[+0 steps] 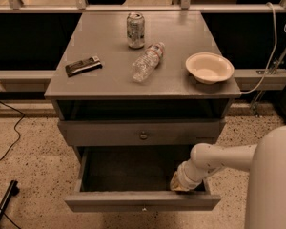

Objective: Open middle drawer

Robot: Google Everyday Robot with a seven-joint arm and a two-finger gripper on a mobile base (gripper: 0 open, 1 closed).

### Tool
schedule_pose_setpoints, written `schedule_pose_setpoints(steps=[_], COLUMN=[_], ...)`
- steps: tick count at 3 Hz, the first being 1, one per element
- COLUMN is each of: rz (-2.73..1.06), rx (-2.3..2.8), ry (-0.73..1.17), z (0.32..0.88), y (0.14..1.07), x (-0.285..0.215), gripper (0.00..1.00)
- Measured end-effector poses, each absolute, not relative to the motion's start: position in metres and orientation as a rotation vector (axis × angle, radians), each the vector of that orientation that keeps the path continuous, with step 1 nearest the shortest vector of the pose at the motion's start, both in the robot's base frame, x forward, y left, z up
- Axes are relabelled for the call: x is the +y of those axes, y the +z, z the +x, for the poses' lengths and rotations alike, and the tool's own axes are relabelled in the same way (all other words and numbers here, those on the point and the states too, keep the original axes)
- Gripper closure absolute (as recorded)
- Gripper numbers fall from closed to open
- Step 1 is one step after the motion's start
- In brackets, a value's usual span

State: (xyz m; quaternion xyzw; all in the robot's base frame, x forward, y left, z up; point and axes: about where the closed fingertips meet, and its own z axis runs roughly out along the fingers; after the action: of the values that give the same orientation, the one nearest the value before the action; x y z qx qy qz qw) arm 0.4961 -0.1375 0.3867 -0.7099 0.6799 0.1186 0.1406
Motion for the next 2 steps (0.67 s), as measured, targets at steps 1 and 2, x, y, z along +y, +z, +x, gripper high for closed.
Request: schedule_pose_setpoints(steps=[1, 2], rz=[-2.050, -2.090], rx=[1.964, 1.966], ry=[0.342, 0.426], z=[0.496, 0.471], y=[0.387, 0.396], x=[-0.137, -0.139], gripper=[1.00, 1.00])
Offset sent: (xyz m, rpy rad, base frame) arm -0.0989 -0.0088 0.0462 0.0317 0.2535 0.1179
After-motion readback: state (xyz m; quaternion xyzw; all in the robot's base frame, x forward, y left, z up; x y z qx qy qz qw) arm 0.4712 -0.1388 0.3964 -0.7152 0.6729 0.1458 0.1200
